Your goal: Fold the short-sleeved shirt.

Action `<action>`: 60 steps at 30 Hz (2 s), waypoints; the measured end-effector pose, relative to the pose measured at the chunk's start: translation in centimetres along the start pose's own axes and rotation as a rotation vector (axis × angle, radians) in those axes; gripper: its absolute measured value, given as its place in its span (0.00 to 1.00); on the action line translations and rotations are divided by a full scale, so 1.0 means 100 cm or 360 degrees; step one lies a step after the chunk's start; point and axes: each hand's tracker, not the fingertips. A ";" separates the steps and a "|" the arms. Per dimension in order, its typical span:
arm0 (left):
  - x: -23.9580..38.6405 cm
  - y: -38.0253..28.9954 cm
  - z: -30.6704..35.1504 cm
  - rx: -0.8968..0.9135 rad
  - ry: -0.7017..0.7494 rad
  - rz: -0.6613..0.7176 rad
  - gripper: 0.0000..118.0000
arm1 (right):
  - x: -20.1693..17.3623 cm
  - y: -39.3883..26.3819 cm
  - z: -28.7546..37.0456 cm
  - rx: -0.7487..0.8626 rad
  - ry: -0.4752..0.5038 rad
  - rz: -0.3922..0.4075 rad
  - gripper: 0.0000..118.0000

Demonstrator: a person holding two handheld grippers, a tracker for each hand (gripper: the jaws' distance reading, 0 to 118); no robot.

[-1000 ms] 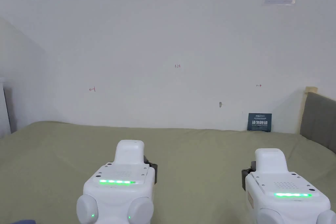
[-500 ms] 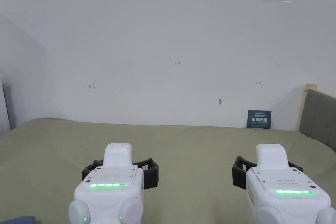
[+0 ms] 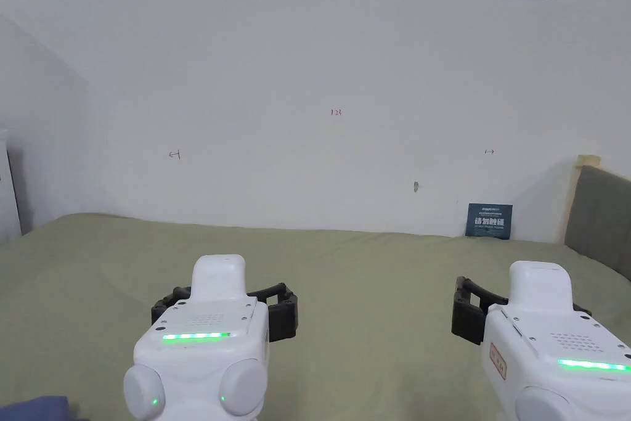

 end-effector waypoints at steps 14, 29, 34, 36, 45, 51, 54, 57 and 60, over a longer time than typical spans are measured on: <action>0.004 0.006 0.008 0.0036 -0.0090 -0.0014 0.92 | 0.001 0.000 -0.001 -0.0072 0.0124 -0.0141 0.66; 0.002 0.010 0.008 0.0016 -0.0124 0.0014 0.92 | 0.004 0.015 0.010 -0.0135 0.0084 -0.0145 0.66; 0.004 0.009 0.006 -0.0008 -0.0141 0.0008 0.92 | 0.007 0.014 0.006 -0.0205 0.0144 -0.0157 0.66; 0.004 0.008 0.005 -0.0012 -0.0136 -0.0003 0.92 | 0.005 0.015 0.005 -0.0217 0.0084 -0.0132 0.66; 0.003 0.012 0.005 -0.0016 -0.0133 0.0011 0.92 | 0.006 0.012 -0.002 -0.0277 0.0021 -0.0126 0.66; 0.001 0.013 0.004 -0.0018 -0.0131 0.0030 0.92 | 0.007 0.015 -0.004 -0.0300 -0.0005 -0.0114 0.66; 0.000 0.014 0.004 -0.0019 -0.0138 0.0040 0.92 | 0.009 0.018 -0.004 -0.0320 0.0061 -0.0171 0.66; 0.000 0.015 0.005 -0.0016 -0.0132 0.0040 0.92 | 0.009 0.021 -0.003 -0.0327 0.0073 -0.0198 0.66; -0.001 0.015 0.005 -0.0015 -0.0125 0.0039 0.92 | 0.009 0.022 -0.006 -0.0324 0.0040 -0.0224 0.66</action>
